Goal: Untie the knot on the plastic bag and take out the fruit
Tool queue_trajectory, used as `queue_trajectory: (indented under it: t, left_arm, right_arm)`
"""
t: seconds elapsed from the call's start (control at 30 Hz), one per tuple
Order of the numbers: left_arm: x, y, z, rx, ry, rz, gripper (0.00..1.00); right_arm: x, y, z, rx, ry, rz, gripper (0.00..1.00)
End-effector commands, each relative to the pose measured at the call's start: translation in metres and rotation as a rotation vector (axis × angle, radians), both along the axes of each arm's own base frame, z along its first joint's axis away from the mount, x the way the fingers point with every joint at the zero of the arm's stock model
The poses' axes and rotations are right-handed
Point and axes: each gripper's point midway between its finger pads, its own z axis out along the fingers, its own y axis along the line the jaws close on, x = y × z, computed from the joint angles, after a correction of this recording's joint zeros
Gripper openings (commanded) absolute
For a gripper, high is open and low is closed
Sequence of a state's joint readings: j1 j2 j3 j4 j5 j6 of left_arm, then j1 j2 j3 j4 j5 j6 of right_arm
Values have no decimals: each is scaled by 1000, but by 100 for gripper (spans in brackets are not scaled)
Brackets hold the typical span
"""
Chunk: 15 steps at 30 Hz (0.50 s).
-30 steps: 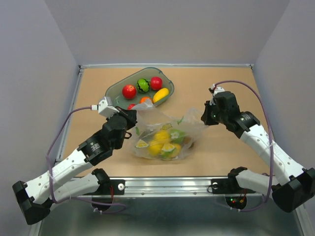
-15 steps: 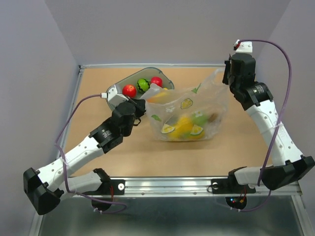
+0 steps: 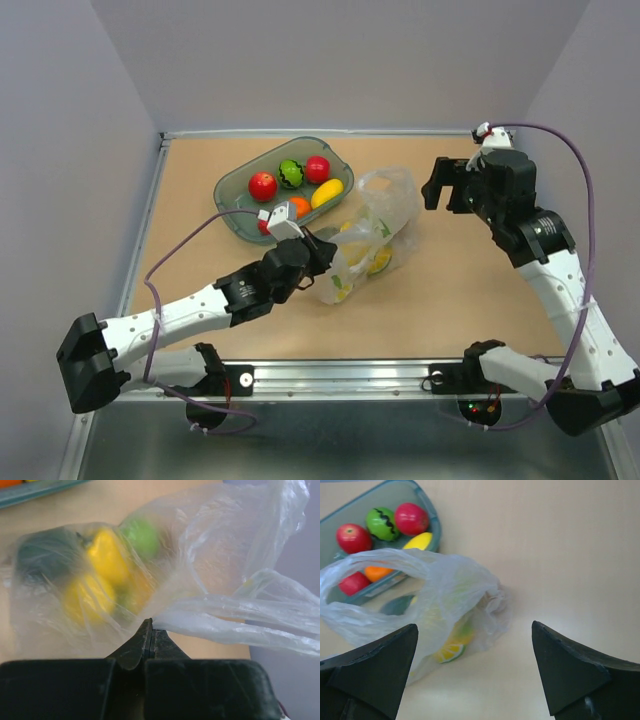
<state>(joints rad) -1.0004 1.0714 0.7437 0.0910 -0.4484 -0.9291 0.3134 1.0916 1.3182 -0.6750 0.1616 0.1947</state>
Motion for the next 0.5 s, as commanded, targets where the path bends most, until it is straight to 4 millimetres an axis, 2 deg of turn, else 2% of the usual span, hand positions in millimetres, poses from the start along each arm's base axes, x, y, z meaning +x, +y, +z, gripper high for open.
queue_trajectory:
  t: [0.0, 0.13, 0.23, 0.27, 0.37, 0.4, 0.47]
  left_arm:
    - [-2, -5, 21, -100, -36, 39, 0]
    - [-4, 1, 27, -154, -27, 106, 0]
    - [-4, 6, 37, -190, -33, 141, 0]
    - [-3, 10, 41, -200, -40, 166, 0]
    - [-3, 20, 52, -232, -55, 211, 0]
    - [-3, 22, 54, -242, -55, 223, 0]
    - [-3, 27, 60, -261, -64, 239, 0]
  right_arm:
    - [-21, 35, 20, 183, -12, 145, 100]
    - [-30, 69, 8, 242, 46, 230, 100]
    - [-30, 81, -3, 234, 65, 222, 100]
    - [-33, 94, -12, 232, 89, 253, 100]
    - [-33, 111, -20, 242, 99, 269, 100]
    - [-32, 117, -31, 243, 125, 267, 100]
    - [-28, 123, -39, 243, 127, 239, 99]
